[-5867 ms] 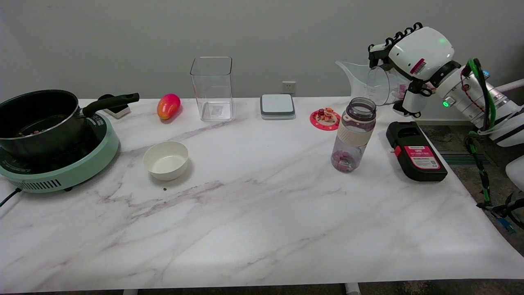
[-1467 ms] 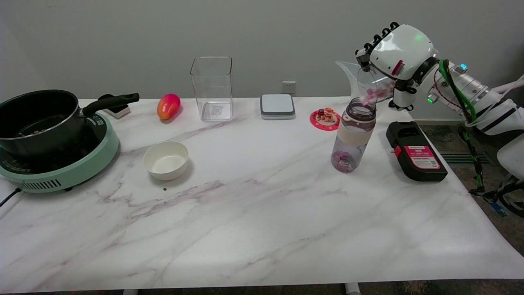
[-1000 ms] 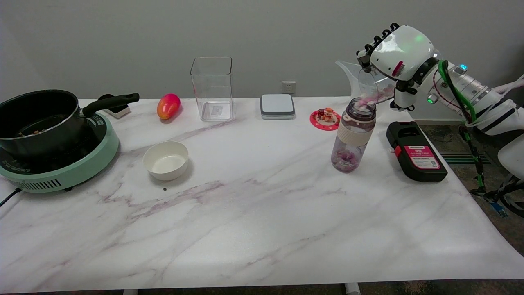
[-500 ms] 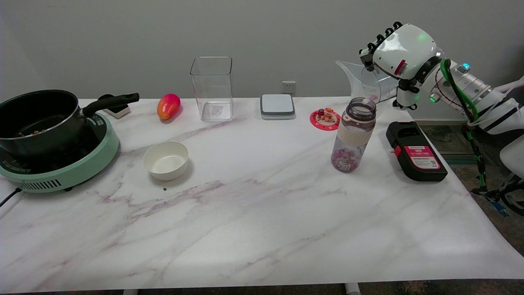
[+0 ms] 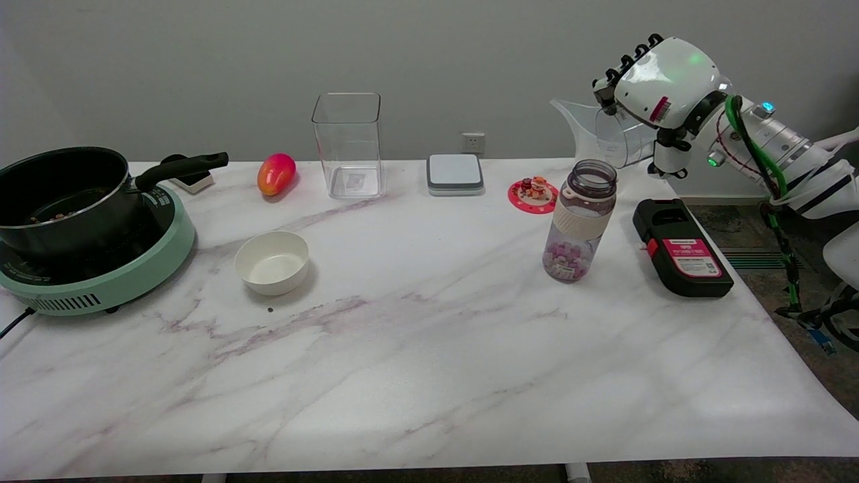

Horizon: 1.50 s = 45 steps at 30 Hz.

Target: Pour the candy into the black bottle.

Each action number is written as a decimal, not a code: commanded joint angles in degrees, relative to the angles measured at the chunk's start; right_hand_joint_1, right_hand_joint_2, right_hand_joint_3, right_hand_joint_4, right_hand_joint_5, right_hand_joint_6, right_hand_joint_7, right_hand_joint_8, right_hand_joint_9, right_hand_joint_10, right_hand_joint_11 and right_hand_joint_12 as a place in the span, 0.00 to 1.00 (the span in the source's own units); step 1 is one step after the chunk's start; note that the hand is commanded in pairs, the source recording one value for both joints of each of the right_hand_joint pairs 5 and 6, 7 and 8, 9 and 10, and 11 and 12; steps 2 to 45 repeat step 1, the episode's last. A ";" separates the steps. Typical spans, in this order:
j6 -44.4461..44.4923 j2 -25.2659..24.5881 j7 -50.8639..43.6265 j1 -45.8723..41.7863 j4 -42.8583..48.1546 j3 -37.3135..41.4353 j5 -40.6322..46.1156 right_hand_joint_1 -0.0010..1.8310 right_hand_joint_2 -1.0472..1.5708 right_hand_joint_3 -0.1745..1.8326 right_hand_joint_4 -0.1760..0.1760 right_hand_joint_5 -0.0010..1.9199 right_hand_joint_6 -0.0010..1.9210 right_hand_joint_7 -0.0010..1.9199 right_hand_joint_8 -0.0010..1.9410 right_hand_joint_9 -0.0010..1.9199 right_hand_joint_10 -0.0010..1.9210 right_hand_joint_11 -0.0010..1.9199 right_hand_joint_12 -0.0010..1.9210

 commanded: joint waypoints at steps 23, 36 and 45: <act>-1.05 -0.48 0.03 -1.62 -0.28 0.53 4.48 0.78 0.63 0.51 0.50 0.85 0.85 0.80 0.79 0.77 0.77 0.66 0.66; -1.05 -0.48 0.03 -1.62 -0.28 0.53 4.48 0.78 0.63 0.51 0.50 0.85 0.85 0.80 0.79 0.77 0.77 0.66 0.66; -1.05 -0.48 0.03 -1.62 -0.28 0.53 4.48 0.78 0.63 0.51 0.50 0.85 0.85 0.80 0.79 0.77 0.77 0.66 0.66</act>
